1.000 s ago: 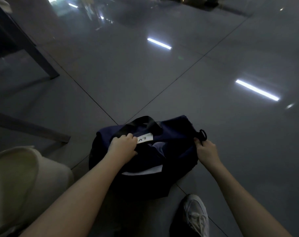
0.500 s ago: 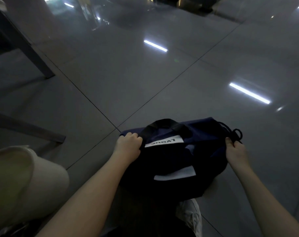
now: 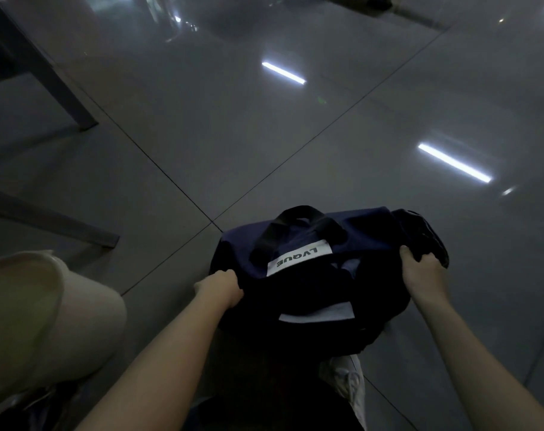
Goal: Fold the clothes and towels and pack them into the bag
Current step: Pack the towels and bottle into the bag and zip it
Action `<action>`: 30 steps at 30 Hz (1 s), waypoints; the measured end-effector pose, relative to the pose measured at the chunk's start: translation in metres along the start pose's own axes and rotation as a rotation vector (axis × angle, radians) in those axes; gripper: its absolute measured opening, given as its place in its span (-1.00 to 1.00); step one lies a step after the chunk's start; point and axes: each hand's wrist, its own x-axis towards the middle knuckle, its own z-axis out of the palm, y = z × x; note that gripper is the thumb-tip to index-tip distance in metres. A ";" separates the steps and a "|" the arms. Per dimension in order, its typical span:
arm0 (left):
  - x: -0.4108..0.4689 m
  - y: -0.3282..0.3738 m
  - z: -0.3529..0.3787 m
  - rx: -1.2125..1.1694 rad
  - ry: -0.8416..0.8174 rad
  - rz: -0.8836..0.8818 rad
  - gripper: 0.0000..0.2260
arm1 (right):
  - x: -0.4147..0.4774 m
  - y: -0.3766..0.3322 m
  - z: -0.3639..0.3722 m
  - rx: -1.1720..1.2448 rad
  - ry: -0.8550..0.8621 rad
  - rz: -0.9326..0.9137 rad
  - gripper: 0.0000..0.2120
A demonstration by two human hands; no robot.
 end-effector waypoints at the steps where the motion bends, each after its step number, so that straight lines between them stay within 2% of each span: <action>1: 0.001 0.000 0.001 0.002 0.004 0.001 -0.64 | -0.002 0.000 0.000 0.008 0.046 -0.019 -0.47; 5: 0.002 -0.004 0.009 -0.046 0.039 -0.032 -0.66 | -0.015 -0.007 0.005 -0.075 0.317 -0.227 -0.55; 9: 0.005 -0.008 0.013 -0.024 0.259 0.026 -0.77 | -0.031 -0.024 0.020 -0.230 0.418 -0.592 -0.65; 11: 0.008 -0.011 0.009 -0.001 0.345 0.036 -0.79 | -0.041 -0.033 0.032 -0.282 0.307 -0.785 -0.63; 14: 0.011 -0.015 0.001 0.036 0.407 0.027 -0.78 | -0.055 -0.040 0.058 -0.422 -0.014 -0.975 -0.60; 16: 0.012 -0.016 -0.002 0.011 0.424 -0.003 -0.77 | -0.063 -0.041 0.077 -0.566 -0.107 -1.072 -0.57; 19: 0.013 -0.017 -0.005 -0.141 0.421 -0.089 -0.81 | -0.069 -0.046 0.103 -0.766 -0.127 -1.138 -0.51; 20: 0.013 -0.019 -0.007 -0.215 0.419 -0.121 -0.81 | -0.071 -0.049 0.110 -0.824 -0.116 -1.161 -0.58; 23: 0.013 -0.026 -0.015 -0.345 0.393 -0.175 -0.77 | -0.072 -0.056 0.127 -0.911 -0.006 -1.274 -0.96; 26: 0.008 -0.028 -0.019 -0.298 0.352 -0.164 -0.79 | -0.071 -0.067 0.126 -0.914 -0.017 -1.285 -0.79; 30: 0.001 -0.025 -0.017 -0.195 0.343 -0.138 -0.79 | -0.071 -0.090 0.111 -0.715 0.009 -1.192 -0.89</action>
